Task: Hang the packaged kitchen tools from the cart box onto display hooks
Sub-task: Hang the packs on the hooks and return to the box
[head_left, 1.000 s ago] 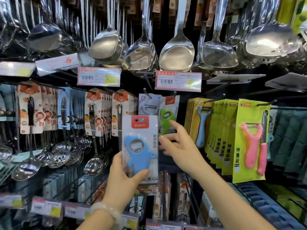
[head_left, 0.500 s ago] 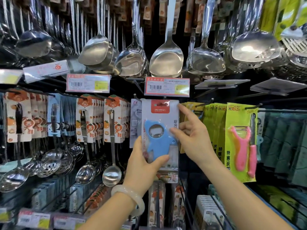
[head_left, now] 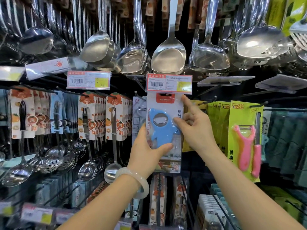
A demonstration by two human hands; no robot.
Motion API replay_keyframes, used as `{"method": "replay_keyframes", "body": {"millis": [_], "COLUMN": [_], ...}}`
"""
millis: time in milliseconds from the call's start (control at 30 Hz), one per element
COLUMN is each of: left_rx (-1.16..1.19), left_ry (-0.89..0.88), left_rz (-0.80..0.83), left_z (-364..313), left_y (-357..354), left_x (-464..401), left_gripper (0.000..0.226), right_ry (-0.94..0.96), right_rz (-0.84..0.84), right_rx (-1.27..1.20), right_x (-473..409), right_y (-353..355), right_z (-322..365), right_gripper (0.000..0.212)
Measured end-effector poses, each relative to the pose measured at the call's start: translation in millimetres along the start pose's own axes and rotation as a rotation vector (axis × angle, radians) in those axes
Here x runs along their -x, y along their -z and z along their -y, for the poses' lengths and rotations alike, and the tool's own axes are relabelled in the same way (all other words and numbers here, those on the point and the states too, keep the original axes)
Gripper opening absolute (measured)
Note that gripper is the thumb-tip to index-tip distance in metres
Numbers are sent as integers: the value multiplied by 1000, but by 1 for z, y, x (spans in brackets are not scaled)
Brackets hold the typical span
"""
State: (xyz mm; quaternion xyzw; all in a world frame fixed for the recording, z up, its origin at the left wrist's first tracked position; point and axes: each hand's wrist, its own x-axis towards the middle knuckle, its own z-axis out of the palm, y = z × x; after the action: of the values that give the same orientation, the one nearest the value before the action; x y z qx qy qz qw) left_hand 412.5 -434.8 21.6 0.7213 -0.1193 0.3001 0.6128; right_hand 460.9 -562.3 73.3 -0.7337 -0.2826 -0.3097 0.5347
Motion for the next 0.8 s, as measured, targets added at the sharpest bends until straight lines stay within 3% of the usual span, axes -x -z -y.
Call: {"method": "replay_keyframes", "body": {"millis": [300, 433, 633, 800], "left_rx": [11, -90, -334, -541], "left_ry": [123, 154, 233, 217], "left_rz": [25, 28, 102, 185], "left_z": [-7, 1, 16, 34], "left_y": [9, 5, 1, -3], "left_x": [-5, -12, -23, -10], "left_gripper": [61, 89, 111, 99], "right_ry": [-93, -118, -119, -162], "right_rz": [43, 47, 12, 112], "right_rx": [-12, 38, 314, 588], "right_x": [-4, -8, -34, -38], "right_y": [2, -8, -23, -24], "right_z": [1, -13, -33, -47], "right_gripper": [63, 62, 61, 63]}}
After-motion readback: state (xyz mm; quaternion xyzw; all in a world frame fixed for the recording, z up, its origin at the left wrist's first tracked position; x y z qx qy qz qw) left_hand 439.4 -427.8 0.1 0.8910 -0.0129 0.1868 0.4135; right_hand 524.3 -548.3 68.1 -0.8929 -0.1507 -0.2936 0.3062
